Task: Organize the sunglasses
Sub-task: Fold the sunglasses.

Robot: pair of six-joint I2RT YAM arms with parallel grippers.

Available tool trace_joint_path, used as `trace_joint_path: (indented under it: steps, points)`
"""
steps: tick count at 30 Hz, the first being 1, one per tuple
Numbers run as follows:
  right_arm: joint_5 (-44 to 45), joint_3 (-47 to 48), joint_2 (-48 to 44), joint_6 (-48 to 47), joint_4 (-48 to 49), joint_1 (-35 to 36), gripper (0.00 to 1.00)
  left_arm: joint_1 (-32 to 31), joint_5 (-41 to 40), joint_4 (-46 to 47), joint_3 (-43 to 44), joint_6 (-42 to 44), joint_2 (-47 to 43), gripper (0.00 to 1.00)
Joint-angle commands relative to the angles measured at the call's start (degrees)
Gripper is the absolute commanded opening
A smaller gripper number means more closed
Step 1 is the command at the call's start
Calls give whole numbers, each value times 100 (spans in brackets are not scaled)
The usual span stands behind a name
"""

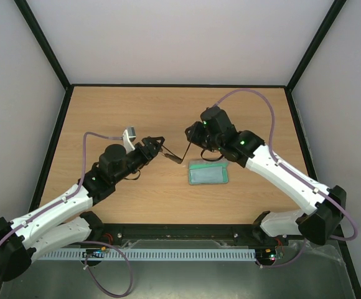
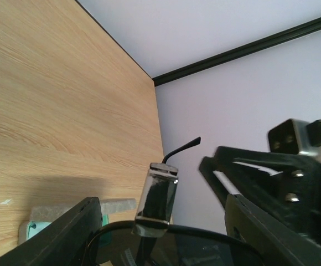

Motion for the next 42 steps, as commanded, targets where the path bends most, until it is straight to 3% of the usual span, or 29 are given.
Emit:
trace_joint_path:
  steps: [1,14,21,26,34,42]
  points:
    - [247,466,-317,-309,-582,29,31,61,171,128,-54,175,-88,61]
    - [170,1133,-976,-842,-2064,38,33,286,979,1189,-94,437,-353,60]
    - [-314,809,-1683,-710,-2366,70,32,490,1344,1679,-47,533,-436,61]
    - [-188,579,-1916,-671,-2529,80,32,642,1701,2210,-55,518,-487,60]
    - [363,1008,-1197,-827,-2761,95,29,684,2338,2559,156,504,-425,61]
    - [1355,2893,340,-930,-3311,993,27,686,2273,2049,215,663,-496,61]
